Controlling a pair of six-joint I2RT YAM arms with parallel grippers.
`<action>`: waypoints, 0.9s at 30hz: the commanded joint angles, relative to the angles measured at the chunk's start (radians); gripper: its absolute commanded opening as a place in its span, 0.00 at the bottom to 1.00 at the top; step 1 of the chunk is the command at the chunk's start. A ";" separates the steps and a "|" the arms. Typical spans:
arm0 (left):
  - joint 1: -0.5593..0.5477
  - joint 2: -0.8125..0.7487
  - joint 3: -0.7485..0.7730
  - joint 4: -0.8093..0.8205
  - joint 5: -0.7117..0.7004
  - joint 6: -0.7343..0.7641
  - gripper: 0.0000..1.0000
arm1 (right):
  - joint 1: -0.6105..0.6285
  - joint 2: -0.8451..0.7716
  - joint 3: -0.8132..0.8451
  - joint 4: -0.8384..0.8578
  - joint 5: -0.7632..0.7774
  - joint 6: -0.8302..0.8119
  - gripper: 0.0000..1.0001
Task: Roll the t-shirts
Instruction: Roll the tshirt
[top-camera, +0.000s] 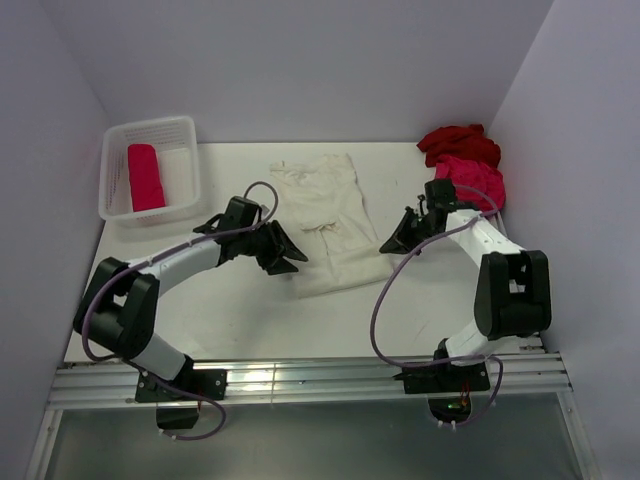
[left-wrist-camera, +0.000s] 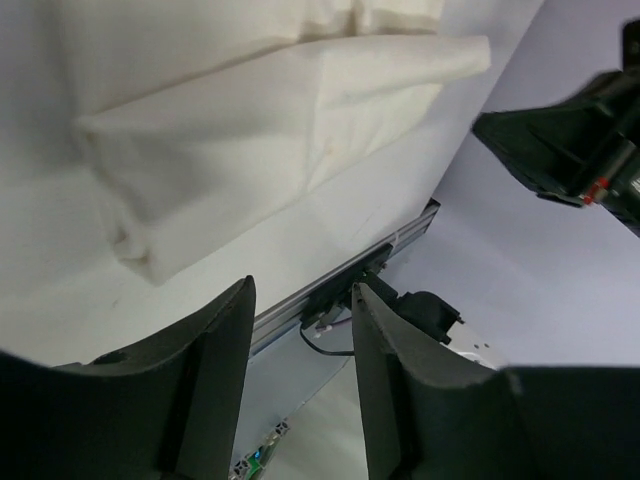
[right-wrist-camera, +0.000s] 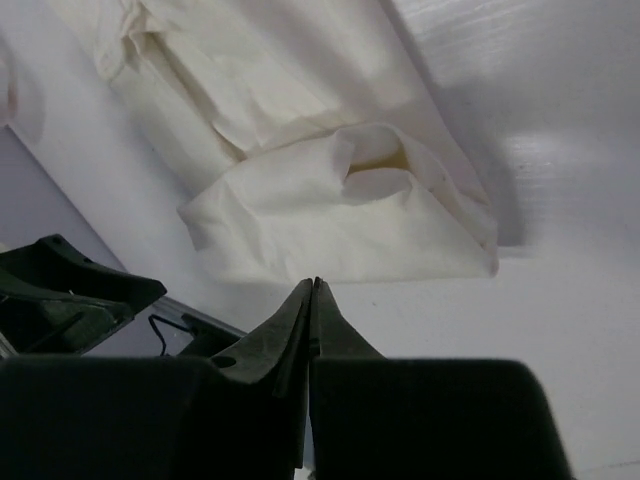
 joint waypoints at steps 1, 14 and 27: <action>-0.042 0.049 0.103 0.109 0.047 -0.013 0.48 | 0.006 0.032 -0.019 0.128 -0.135 0.016 0.00; -0.169 0.263 0.126 0.310 0.181 -0.052 0.40 | 0.154 0.202 -0.013 0.180 -0.264 -0.001 0.00; -0.147 0.404 -0.067 0.313 0.164 0.112 0.37 | 0.061 0.382 -0.041 0.183 -0.196 -0.098 0.00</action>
